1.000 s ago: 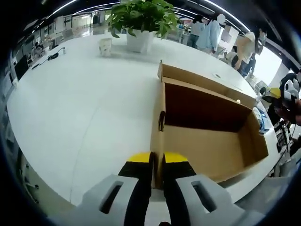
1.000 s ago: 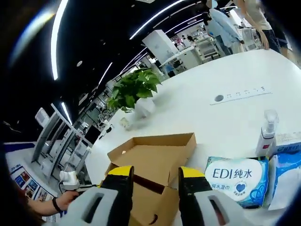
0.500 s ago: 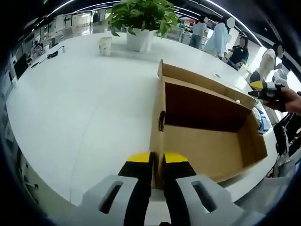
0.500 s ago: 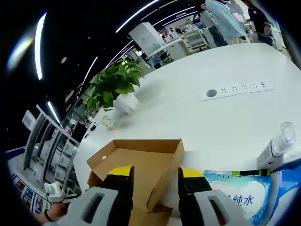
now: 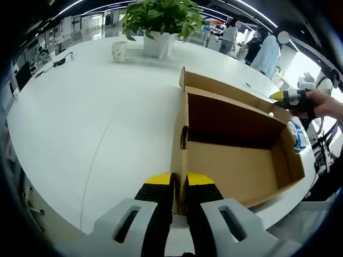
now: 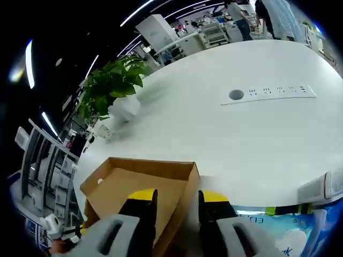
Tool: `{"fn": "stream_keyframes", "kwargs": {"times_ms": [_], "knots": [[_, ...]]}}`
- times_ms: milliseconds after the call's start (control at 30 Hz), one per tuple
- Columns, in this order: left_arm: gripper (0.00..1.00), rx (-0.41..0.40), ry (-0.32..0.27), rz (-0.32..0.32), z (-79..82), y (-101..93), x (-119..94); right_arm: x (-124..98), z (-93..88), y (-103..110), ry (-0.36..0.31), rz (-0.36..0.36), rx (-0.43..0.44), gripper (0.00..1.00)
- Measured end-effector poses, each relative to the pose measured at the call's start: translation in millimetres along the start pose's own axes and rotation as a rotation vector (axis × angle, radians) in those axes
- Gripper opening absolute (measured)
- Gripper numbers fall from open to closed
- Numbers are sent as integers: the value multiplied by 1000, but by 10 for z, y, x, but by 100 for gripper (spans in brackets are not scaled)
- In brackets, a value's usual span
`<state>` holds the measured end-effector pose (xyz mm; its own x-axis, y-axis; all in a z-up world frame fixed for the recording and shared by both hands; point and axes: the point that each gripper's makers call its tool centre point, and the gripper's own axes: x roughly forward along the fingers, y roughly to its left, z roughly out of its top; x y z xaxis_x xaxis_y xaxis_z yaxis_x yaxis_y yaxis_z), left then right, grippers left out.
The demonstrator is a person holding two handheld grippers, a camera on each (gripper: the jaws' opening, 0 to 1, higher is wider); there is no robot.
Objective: Operate the shoe box by opening the lid, removing the specified soft item, and placing it in the target area until the item is outside and the box remains undamaged.
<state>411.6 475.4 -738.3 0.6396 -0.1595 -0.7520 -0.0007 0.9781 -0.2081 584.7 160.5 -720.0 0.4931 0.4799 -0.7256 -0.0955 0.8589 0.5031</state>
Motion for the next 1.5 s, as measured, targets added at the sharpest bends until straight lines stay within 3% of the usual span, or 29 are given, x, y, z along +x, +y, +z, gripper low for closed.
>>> {"fn": "stream_keyframes", "kwargs": {"times_ms": [367, 533, 567, 867, 1500], "knots": [[6, 14, 6, -5, -4, -9, 5, 303, -57, -40, 78, -68, -51, 20], [6, 21, 6, -6, 1, -11, 10, 340, -114, -156, 116, -125, -32, 11], [6, 23, 7, -5, 0, -12, 10, 340, -119, -173, 116, -140, 3, 9], [6, 38, 9, 0, 8, -27, 23, 289, -83, -181, 104, -195, -63, 3], [5, 60, 22, 22, 7, -26, 14, 37, 140, -97, 33, -205, -150, 1]]}}
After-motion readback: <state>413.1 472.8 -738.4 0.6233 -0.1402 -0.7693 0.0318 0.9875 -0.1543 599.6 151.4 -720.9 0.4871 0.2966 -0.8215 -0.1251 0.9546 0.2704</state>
